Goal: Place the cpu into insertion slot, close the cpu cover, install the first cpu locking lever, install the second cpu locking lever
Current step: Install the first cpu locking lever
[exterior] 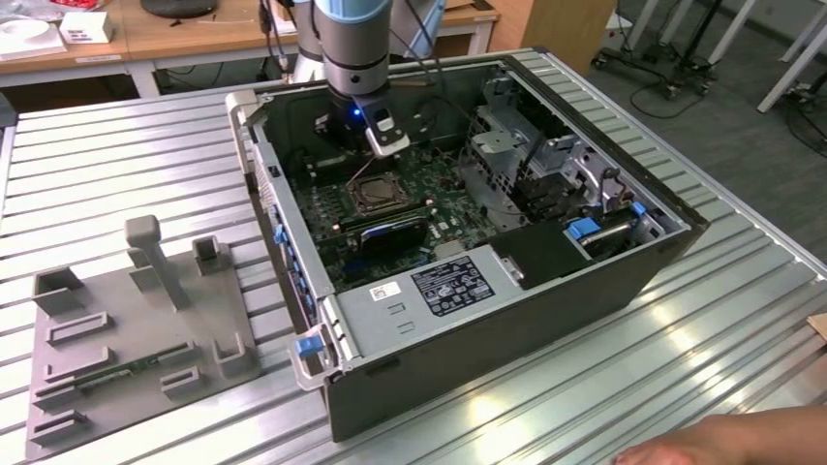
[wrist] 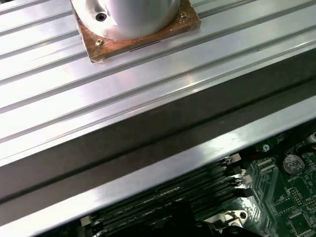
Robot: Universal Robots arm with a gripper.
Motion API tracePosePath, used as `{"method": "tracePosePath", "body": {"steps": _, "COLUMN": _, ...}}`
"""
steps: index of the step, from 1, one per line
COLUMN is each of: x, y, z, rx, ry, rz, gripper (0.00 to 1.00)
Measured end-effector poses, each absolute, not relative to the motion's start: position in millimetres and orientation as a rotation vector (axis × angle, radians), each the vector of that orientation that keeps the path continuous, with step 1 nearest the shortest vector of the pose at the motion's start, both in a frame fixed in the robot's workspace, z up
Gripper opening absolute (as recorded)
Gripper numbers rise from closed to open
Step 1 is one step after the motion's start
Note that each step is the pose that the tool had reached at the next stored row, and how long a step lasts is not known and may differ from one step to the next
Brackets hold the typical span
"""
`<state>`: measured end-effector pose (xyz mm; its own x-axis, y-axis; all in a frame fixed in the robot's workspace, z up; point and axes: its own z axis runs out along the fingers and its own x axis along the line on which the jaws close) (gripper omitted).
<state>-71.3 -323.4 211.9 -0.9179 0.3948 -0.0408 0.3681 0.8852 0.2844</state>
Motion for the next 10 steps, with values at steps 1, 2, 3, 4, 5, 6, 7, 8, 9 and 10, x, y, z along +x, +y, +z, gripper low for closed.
{"method": "tracePosePath", "body": {"steps": 1, "x": -73.6, "y": -323.4, "z": 211.9, "rx": 0.6, "ry": 2.955, "rz": 0.42, "gripper": 0.1}}
{"method": "tracePosePath", "body": {"steps": 2, "x": -75.3, "y": -323.4, "z": 211.9, "rx": 0.6, "ry": 2.955, "rz": 0.423, "gripper": 0.1}}
{"method": "tracePosePath", "body": {"steps": 3, "x": -76.4, "y": -323.4, "z": 211.8, "rx": 0.6, "ry": 2.955, "rz": 0.423, "gripper": 0.1}}
{"method": "tracePosePath", "body": {"steps": 4, "x": -76.4, "y": -323.3, "z": 211.9, "rx": 0.6, "ry": 2.955, "rz": 0.423, "gripper": 0.1}}
{"method": "tracePosePath", "body": {"steps": 5, "x": -76.5, "y": -323.4, "z": 212.6, "rx": 0.6, "ry": 2.955, "rz": 0.423, "gripper": 0.1}}
{"method": "tracePosePath", "body": {"steps": 6, "x": -76.5, "y": -323.4, "z": 213.6, "rx": 0.6, "ry": 2.955, "rz": 0.423, "gripper": 0.1}}
{"method": "tracePosePath", "body": {"steps": 7, "x": -76.5, "y": -323.4, "z": 214.8, "rx": 0.6, "ry": 2.955, "rz": 0.423, "gripper": 0.1}}
{"method": "tracePosePath", "body": {"steps": 8, "x": -76.4, "y": -323.3, "z": 216.0, "rx": 0.6, "ry": 2.955, "rz": 0.423, "gripper": 0.1}}
{"method": "tracePosePath", "body": {"steps": 9, "x": -76.2, "y": -323.3, "z": 216.9, "rx": 0.6, "ry": 2.955, "rz": 0.424, "gripper": 0.1}}
{"method": "tracePosePath", "body": {"steps": 10, "x": -75.5, "y": -323.3, "z": 217.5, "rx": 0.6, "ry": 2.955, "rz": 0.424, "gripper": 0.1}}
